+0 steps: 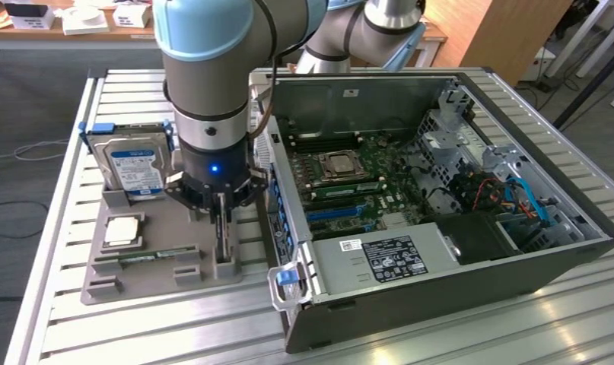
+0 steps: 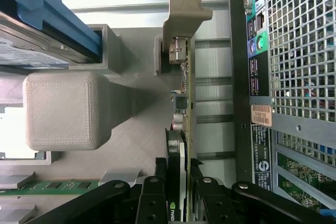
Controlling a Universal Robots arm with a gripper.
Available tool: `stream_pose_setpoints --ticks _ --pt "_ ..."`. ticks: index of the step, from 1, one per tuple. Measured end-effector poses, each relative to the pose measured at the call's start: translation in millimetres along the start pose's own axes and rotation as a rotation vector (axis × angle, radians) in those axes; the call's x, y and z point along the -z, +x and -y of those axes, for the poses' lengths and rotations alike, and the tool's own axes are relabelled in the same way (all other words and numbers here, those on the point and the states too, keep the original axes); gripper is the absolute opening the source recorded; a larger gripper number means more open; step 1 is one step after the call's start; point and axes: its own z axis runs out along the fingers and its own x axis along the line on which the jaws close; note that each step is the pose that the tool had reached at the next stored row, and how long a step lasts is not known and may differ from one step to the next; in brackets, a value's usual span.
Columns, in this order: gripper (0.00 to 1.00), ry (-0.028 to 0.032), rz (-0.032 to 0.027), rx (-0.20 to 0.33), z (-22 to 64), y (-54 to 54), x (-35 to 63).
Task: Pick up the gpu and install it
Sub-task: 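Pick up the gpu and move the gpu toward the slot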
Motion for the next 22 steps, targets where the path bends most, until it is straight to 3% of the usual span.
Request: stream_pose_setpoints --ticks 6,22 --pt "0.27 0.0000 0.0000 0.000 -0.9 0.2 17.0" --pt "0.27 0.0000 0.0000 0.000 -4.4 0.7 89.3"
